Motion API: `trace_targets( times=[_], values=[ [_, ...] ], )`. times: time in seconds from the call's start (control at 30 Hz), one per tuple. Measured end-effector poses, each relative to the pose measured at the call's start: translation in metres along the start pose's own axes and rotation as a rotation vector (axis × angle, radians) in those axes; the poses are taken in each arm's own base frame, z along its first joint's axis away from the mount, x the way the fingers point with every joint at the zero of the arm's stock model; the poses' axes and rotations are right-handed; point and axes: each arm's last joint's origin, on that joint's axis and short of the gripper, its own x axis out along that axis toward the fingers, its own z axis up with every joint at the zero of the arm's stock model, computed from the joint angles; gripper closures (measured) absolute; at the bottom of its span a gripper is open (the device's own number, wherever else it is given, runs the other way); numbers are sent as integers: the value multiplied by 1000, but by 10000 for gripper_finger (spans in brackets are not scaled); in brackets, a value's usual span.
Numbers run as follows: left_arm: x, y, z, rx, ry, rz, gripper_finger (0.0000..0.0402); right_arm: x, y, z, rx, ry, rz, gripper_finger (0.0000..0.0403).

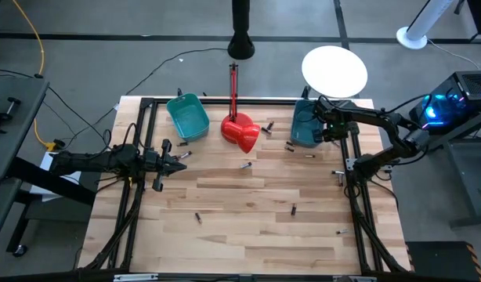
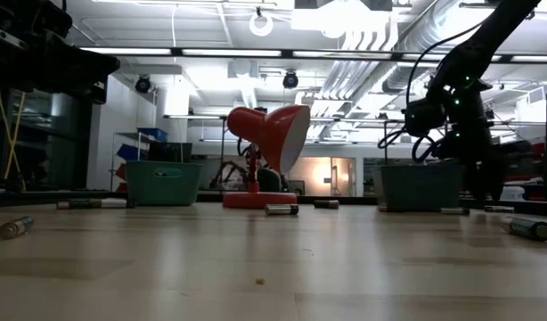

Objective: Sort batteries
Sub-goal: Put the silver battery into the blue bin

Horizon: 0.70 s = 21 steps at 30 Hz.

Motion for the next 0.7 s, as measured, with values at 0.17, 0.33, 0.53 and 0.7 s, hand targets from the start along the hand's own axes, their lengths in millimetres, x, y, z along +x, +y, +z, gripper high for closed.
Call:
trace_targets(
  times=[0.17, 0.33, 0.53, 0.7],
  values=[
    [0, 0, 0, 0, 0, 0, 402, 7, -7, 2, 23, 6, 12, 246],
    [0, 0, 0, 0, 0, 0, 402, 14, -10, 1, 15, 20, 43, 245],
    [0, 0, 0, 0, 0, 0, 402, 18, -9, -1, -6, 9, 66, 245],
    [0, 0, 0, 0, 0, 0, 401, 18, -9, -1, -22, 9, 68, 290]
  ],
)
